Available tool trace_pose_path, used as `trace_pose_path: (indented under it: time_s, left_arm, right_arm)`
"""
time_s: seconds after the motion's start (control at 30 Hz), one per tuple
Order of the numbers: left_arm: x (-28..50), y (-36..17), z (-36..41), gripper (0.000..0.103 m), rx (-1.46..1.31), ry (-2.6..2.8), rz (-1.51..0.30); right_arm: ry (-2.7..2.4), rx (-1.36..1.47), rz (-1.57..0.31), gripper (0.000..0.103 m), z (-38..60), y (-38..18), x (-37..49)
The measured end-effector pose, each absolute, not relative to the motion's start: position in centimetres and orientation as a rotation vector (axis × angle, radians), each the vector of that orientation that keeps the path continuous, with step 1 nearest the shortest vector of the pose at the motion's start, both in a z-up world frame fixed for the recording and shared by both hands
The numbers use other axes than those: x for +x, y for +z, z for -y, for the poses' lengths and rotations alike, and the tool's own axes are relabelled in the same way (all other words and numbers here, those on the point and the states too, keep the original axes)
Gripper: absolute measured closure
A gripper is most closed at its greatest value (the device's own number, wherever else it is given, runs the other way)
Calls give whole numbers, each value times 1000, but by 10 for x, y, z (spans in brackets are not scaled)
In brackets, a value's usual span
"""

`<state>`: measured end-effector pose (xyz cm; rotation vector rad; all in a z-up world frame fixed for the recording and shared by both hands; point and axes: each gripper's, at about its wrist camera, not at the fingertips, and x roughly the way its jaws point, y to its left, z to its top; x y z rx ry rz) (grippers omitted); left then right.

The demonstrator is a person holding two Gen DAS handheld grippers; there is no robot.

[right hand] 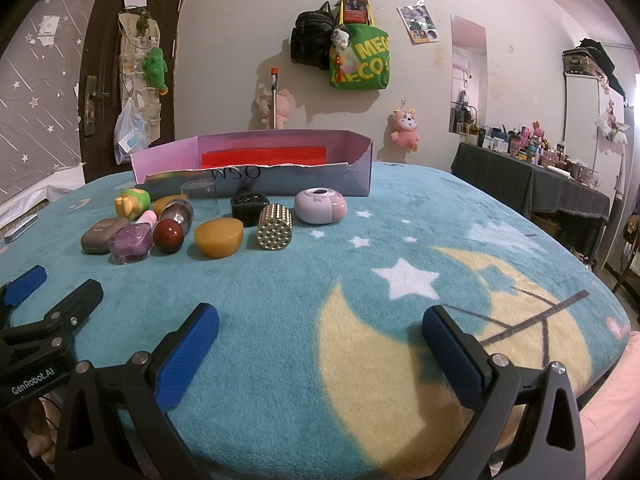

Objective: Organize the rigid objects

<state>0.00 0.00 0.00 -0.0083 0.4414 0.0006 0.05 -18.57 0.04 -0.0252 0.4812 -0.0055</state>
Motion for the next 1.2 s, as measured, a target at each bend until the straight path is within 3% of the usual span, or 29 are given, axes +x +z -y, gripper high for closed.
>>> trace_pose_path:
  time_s: [1.2]
  left_arm:
    - [6, 4, -2, 0, -15, -12, -480]
  right_arm:
    - [-3, -22, -495, 0, 188, 1, 0]
